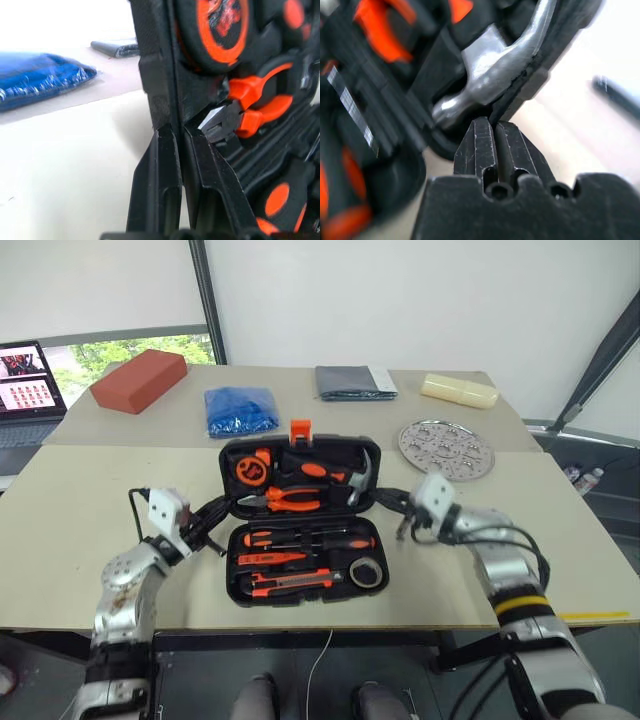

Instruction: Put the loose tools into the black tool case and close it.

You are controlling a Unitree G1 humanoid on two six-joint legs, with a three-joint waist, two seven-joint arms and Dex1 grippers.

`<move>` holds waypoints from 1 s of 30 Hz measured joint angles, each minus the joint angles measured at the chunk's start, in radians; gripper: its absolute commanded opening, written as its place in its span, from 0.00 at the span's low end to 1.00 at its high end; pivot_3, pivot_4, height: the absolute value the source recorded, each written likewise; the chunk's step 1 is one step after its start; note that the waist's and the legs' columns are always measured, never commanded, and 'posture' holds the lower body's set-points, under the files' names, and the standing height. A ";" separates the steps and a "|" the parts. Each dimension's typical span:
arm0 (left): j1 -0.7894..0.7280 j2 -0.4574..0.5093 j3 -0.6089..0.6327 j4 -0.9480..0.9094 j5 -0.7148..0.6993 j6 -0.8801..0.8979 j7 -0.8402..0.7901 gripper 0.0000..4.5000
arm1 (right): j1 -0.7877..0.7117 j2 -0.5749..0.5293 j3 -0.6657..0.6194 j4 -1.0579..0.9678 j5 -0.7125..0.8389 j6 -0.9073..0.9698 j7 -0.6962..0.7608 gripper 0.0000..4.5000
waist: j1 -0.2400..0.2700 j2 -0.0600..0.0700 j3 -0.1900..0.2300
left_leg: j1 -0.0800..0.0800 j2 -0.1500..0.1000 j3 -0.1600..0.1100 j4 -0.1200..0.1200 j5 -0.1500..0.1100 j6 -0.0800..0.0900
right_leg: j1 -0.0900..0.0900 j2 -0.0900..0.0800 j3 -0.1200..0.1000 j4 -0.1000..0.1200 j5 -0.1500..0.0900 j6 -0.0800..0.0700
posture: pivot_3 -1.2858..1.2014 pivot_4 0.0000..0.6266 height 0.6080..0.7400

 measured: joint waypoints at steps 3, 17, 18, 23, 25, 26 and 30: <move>0.082 0.023 0.006 0.009 0.025 -0.111 -0.010 0.33 | 0.053 -0.058 0.020 0.026 -0.043 -0.115 -0.013 0.31 | 0.000 0.000 0.000 | 0.008 0.001 0.001 0.000 0.000 0.000 | 0.007 0.000 0.001 0.000 -0.001 -0.001 | 0.52 0.24 1.00; 0.091 0.129 0.049 0.030 -0.086 0.093 -0.010 0.56 | 0.400 -0.333 -0.019 -0.300 0.355 0.283 0.234 0.21 | 0.027 -0.001 0.000 | 0.015 0.000 0.003 0.002 -0.003 -0.006 | 0.018 -0.005 -0.001 0.000 -0.007 -0.008 | 0.52 0.24 1.00; 0.061 0.138 0.043 0.029 -0.087 0.117 -0.010 0.51 | 0.423 -0.349 -0.009 -0.359 0.387 0.342 0.265 0.15 | 0.026 -0.001 0.000 | 0.016 0.000 0.003 0.002 -0.003 -0.006 | 0.018 -0.005 -0.001 0.000 -0.007 -0.008 | 0.52 0.24 1.00; -0.195 0.154 -0.076 0.165 -0.031 0.200 -0.072 0.05 | 0.497 -0.390 0.021 -0.628 0.446 0.570 0.306 0.00 | 0.020 -0.002 -0.001 | 0.018 0.000 0.003 0.003 -0.003 -0.006 | 0.019 -0.003 -0.001 0.000 -0.010 -0.002 | 0.52 0.24 1.00; -0.276 0.154 -0.136 0.267 0.017 0.199 -0.109 0.01 | 0.497 -0.377 0.067 -0.673 0.436 0.613 0.313 0.00 | 0.019 -0.003 -0.001 | 0.018 0.000 0.002 0.002 -0.003 -0.006 | 0.018 -0.002 -0.001 0.000 -0.010 -0.002 | 0.52 0.24 1.00; -0.315 0.154 -0.170 0.326 0.043 0.199 -0.132 0.01 | 0.493 -0.369 0.095 -0.690 0.426 0.640 0.317 0.00 | 0.018 -0.003 -0.001 | 0.018 0.000 0.002 0.002 -0.003 -0.006 | 0.018 -0.002 -0.001 0.000 -0.010 -0.002 | 0.52 0.24 1.00; -0.407 0.138 -0.235 0.483 0.101 0.198 -0.190 0.01 | 0.419 -0.304 0.159 -0.698 0.381 0.711 0.303 0.00 | 0.013 -0.004 0.000 | 0.013 0.001 0.001 0.003 -0.003 -0.005 | 0.014 0.001 0.000 0.000 -0.006 0.004 | 0.52 0.24 1.00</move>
